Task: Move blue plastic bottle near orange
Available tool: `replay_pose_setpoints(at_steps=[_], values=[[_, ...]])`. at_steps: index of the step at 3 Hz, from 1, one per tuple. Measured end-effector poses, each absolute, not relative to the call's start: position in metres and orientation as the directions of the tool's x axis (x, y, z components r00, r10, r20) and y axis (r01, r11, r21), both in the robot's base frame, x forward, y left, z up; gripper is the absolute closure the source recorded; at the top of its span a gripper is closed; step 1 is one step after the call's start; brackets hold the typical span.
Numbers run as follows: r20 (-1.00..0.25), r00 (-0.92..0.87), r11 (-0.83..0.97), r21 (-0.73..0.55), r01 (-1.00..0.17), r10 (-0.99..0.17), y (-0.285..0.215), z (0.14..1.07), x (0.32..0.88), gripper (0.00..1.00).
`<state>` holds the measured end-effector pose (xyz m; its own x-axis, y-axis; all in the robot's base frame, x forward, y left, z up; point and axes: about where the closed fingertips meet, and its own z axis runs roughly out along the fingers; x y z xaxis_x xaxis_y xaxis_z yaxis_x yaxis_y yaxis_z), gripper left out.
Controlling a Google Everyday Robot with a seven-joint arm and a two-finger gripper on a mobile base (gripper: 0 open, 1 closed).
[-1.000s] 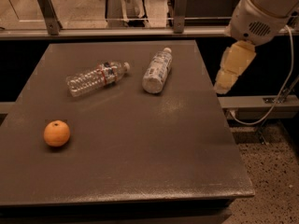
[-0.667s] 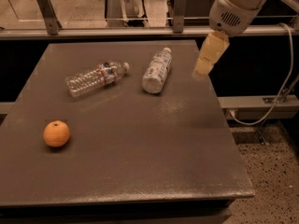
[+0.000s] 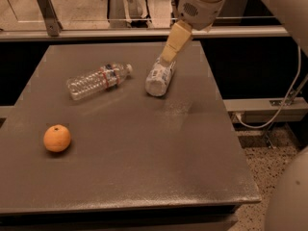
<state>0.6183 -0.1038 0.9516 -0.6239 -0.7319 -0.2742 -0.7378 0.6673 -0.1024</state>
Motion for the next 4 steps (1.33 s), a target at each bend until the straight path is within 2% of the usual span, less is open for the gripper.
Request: replay_pose_setpoints(at_steps=[1,4], values=[[-0.279,-0.748,0.785,-0.039,-0.618,-0.603,-0.089,0.939,0.634,0.00],[-0.277,-0.840,0.866,0.052,-0.498,-0.467,-0.069,0.917,0.657,0.00]])
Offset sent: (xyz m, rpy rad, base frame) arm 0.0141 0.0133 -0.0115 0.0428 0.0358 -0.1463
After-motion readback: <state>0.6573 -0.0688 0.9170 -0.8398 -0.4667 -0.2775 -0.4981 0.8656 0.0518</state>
